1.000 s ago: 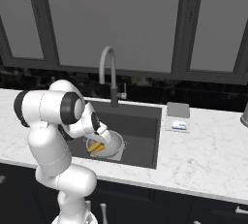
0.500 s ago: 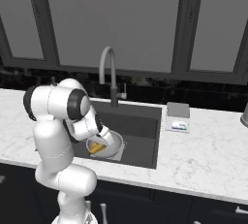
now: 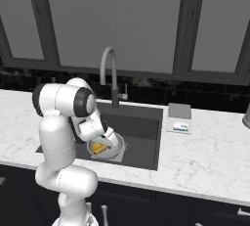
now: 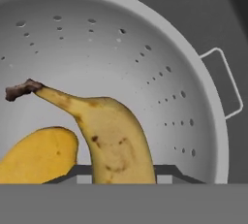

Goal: Put the colander in the sink, put the mango, banana in the colander, and turn on the sink faucet and pour water over the colander.

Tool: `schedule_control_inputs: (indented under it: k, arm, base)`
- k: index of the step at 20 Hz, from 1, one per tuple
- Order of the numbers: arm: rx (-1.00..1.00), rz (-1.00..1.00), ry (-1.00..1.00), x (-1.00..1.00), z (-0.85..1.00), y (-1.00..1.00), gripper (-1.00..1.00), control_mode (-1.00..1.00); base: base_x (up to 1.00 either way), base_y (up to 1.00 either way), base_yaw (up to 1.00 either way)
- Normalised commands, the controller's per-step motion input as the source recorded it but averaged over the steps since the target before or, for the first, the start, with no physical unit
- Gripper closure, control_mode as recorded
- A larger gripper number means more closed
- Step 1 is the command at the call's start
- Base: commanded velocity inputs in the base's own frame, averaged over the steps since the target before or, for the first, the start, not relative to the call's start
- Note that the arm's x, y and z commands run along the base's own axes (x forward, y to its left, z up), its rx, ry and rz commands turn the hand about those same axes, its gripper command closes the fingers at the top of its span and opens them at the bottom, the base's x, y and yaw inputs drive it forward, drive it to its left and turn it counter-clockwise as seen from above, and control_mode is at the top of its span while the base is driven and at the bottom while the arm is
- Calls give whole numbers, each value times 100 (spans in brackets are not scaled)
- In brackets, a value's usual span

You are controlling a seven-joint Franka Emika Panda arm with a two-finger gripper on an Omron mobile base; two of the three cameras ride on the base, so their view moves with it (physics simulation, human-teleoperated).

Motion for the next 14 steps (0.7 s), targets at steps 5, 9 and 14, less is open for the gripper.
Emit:
schedule_control_inputs:
  k: [5,9,14]
  arm:
    - [0,0,2,9,-21,-4,100,-100]
    - [0,0,0,10,-12,-1,-100,-100]
    - [-1,0,1,9,-11,0,-100,-100]
  base:
    - [0,0,0]
    - [0,0,0]
    - [0,0,0]
